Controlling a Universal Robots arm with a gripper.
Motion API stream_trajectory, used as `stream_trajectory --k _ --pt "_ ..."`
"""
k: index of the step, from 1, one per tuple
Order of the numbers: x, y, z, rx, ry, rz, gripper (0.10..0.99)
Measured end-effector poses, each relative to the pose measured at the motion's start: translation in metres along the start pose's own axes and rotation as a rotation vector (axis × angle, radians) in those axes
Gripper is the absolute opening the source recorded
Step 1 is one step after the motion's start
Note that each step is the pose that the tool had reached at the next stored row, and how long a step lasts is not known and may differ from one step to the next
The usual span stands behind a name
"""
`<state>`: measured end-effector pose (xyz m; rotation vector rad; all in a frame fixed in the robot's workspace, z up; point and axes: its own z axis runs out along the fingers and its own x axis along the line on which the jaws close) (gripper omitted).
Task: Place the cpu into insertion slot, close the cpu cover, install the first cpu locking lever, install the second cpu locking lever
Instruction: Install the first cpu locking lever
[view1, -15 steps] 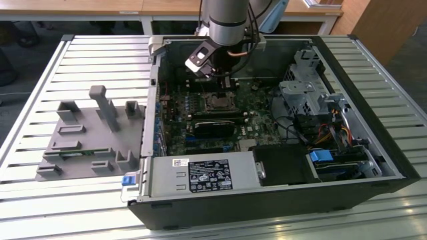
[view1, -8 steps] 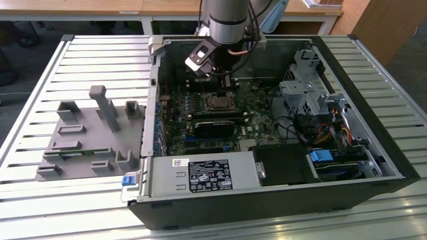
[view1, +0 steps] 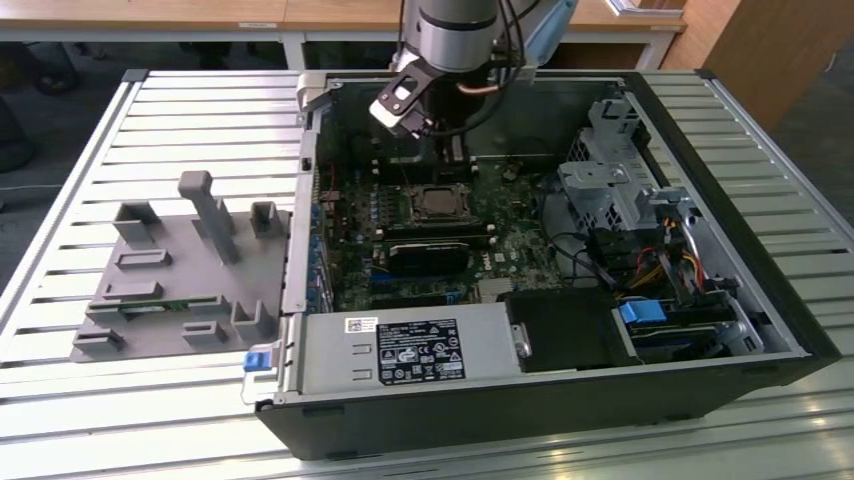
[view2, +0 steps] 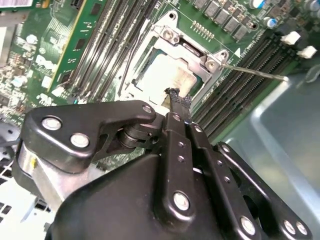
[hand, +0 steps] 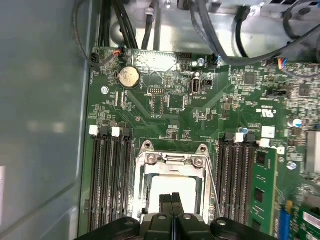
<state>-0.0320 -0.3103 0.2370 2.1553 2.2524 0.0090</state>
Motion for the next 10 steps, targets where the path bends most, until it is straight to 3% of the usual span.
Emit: stream_trajectory --k 10 --pt "-0.0003 0.0005 -0.0255 0.000 0.0000 0.000 0.106"
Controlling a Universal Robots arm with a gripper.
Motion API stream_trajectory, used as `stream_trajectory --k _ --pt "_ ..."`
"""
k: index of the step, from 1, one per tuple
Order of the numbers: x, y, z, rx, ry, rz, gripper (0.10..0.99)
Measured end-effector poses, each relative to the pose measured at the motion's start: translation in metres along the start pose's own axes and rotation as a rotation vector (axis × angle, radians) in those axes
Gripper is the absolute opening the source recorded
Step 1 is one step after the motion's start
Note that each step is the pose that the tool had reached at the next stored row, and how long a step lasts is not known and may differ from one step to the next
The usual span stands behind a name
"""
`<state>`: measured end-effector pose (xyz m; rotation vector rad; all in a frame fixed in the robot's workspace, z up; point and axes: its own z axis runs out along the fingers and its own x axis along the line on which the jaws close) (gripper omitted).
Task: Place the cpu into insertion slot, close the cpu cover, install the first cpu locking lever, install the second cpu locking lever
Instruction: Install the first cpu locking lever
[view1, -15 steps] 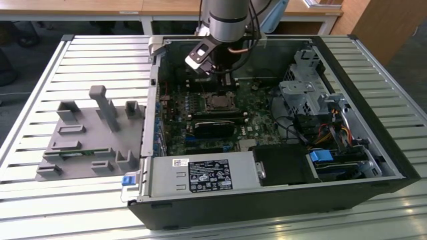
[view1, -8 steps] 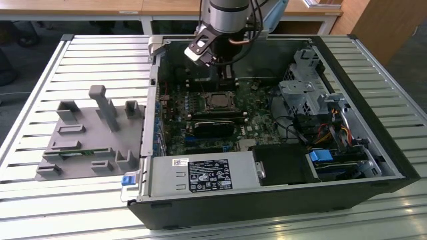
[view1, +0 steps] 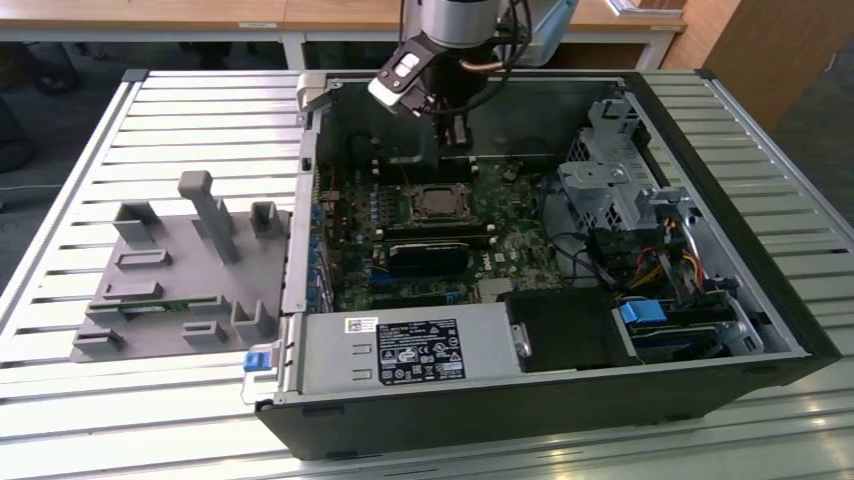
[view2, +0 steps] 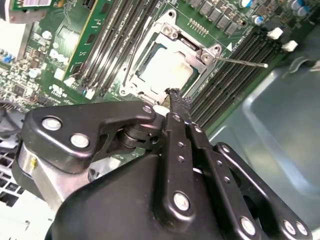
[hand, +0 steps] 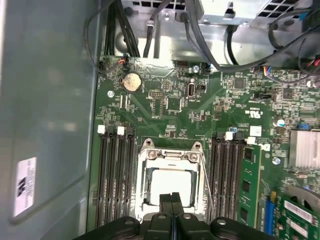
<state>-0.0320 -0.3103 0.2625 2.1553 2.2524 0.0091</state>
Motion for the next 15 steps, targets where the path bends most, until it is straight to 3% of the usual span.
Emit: stream_trajectory --k 4,7,15 --pt "-0.0001 0.0002 -0.0098 0.000 -0.0001 0.000 0.106" --pt "-0.0001 0.0003 -0.0117 0.000 0.0002 -0.006 0.106" --pt "-0.0001 0.0003 -0.0118 -0.002 0.0029 -0.147 0.106"
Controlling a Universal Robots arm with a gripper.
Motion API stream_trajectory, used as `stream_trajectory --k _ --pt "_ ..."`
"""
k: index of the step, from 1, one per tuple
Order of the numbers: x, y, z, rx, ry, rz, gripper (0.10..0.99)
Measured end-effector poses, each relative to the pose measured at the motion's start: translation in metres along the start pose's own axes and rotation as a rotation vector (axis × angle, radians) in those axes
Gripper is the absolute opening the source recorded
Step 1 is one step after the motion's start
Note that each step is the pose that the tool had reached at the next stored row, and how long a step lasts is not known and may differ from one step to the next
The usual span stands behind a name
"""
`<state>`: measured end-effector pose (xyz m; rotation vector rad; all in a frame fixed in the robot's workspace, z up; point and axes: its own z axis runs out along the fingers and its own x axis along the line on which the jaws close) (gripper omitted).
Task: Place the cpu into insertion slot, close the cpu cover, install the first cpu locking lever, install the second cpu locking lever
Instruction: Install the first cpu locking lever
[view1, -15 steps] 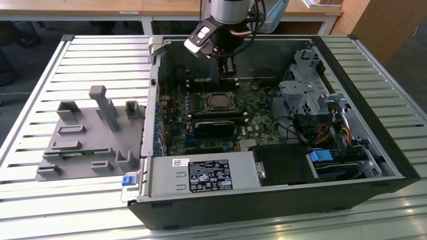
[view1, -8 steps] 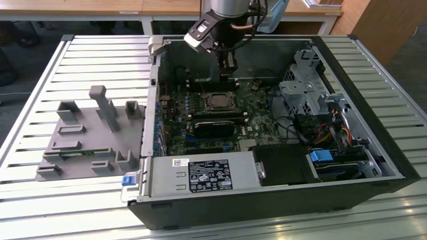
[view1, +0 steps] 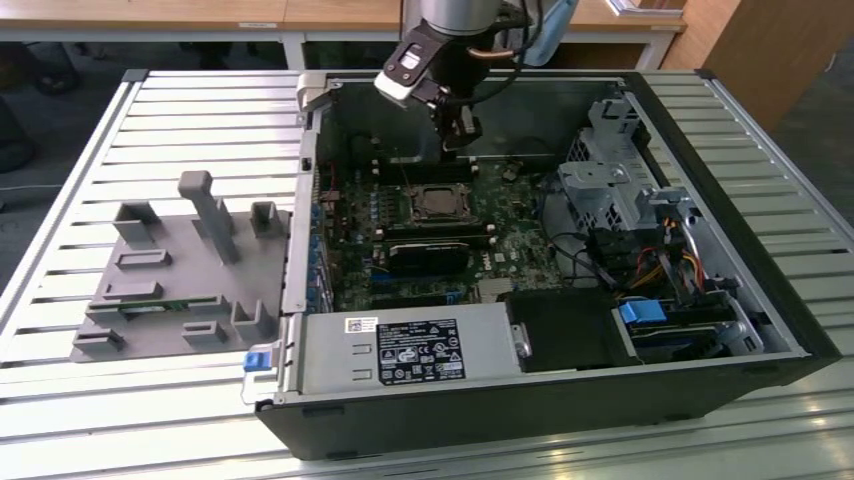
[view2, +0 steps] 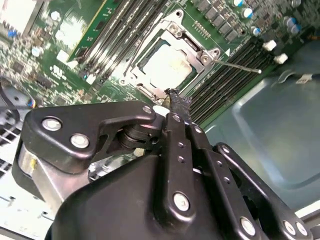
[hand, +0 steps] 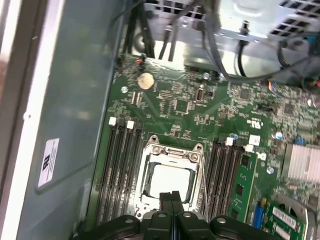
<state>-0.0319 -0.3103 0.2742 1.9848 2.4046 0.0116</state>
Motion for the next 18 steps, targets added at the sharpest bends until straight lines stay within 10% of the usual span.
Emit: stream_trajectory --k 18 --pt "0.0000 0.0000 0.0000 -0.004 0.0061 -0.296 0.106"
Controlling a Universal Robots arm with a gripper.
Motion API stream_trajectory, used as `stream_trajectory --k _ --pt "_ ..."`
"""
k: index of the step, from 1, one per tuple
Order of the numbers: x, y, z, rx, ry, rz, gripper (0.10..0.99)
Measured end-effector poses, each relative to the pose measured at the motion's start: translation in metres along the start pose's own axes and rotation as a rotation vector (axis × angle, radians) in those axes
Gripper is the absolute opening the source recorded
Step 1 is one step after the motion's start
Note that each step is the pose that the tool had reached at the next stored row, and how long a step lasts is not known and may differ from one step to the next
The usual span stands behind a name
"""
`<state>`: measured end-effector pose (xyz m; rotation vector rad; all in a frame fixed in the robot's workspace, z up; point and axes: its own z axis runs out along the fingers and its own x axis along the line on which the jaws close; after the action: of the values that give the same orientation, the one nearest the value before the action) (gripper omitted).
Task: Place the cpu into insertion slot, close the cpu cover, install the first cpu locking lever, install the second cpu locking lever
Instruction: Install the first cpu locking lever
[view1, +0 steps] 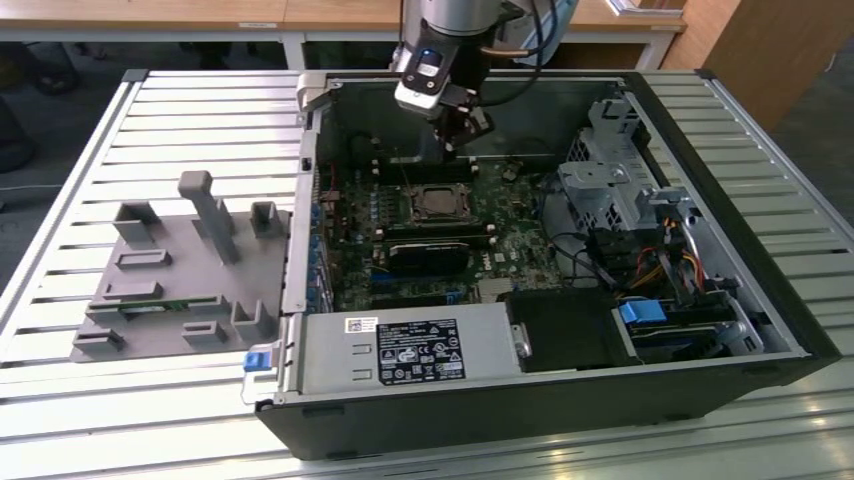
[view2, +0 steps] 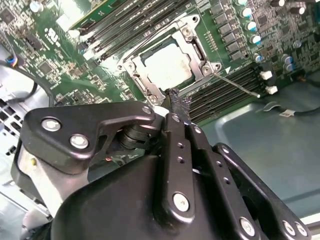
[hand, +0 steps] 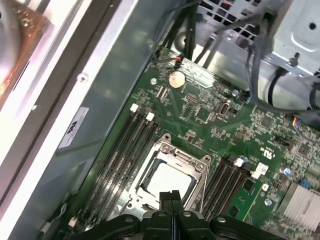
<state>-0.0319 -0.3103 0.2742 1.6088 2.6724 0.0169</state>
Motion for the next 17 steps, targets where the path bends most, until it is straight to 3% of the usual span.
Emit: stream_trajectory --k 17 --pt "-0.0001 0.0000 0.0000 -0.001 0.0020 -0.093 0.106"
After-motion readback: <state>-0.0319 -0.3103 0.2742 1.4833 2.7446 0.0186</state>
